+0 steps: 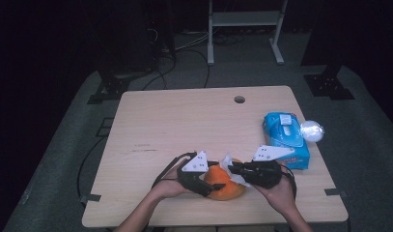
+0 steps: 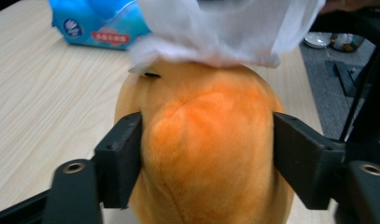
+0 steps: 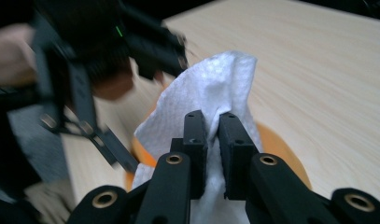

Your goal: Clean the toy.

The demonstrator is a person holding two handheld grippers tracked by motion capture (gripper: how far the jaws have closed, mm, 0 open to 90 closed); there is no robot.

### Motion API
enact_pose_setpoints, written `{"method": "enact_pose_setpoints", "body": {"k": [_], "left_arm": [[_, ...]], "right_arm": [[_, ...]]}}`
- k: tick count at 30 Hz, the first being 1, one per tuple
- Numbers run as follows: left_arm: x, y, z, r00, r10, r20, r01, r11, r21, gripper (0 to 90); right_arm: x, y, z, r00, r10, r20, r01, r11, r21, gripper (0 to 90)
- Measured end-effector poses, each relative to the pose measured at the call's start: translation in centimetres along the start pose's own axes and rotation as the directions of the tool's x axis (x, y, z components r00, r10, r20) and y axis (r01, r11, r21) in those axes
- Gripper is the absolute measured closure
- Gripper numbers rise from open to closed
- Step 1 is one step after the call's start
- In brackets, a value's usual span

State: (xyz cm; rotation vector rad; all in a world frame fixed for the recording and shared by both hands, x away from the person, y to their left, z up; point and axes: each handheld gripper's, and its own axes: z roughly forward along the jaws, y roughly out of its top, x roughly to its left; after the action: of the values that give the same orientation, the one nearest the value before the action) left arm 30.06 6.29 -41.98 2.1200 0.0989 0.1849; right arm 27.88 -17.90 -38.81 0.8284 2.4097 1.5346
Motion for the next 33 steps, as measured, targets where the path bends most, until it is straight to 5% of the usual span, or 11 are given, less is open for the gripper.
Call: {"method": "enact_pose_setpoints", "body": {"k": [3, 6, 11, 15, 22, 27, 33], "left_arm": [[-0.3, 0.2, 0.0, 0.9987, 0.050, 0.000, -0.050, 0.9986, 0.014, 31.0], [0.3, -0.1, -0.2, 0.9999, 0.011, 0.003, -0.011, 0.9999, 0.008, 30.5], [0.8, 0.3, -0.4, 0.9972, -0.074, -0.013, 0.074, 0.9972, 0.015, 17.5], [0.3, 0.5, -0.2, 0.9981, -0.055, -0.027, 0.056, 0.9982, 0.023, 21.9], [1.5, 0.2, -1.3, 0.9919, -0.106, -0.071, 0.110, 0.9923, 0.057, 24.1], [1.9, 0.1, -1.7, 0.9857, -0.168, -0.018, 0.168, 0.9852, 0.032, 20.5], [1.0, 0.1, -0.7, 0.9927, -0.120, -0.007, 0.120, 0.9898, 0.077, 26.3]], "right_arm": [[0.6, 0.4, 0.3, 0.9984, -0.050, 0.026, 0.050, 0.999, 0.014, 81.3], [-0.3, 0.2, 0.1, 0.9973, -0.048, 0.056, 0.045, 0.997, 0.058, 81.6], [-2.3, -1.3, -0.3, 0.9967, 0.037, 0.072, -0.042, 0.996, 0.077, 81.9], [-2.0, -1.2, -0.2, 0.9974, 0.024, 0.069, -0.029, 0.996, 0.084, 82.1], [-1.2, -1.3, -0.2, 0.9983, 0.020, 0.055, -0.025, 0.996, 0.091, 82.5], [-0.7, -1.2, 0.1, 0.9993, 0.017, 0.033, -0.020, 0.995, 0.095, 82.5], [0.1, -0.7, 0.6, 0.9999, -0.011, 0.011, 0.010, 0.991, 0.136, 82.4]]}}
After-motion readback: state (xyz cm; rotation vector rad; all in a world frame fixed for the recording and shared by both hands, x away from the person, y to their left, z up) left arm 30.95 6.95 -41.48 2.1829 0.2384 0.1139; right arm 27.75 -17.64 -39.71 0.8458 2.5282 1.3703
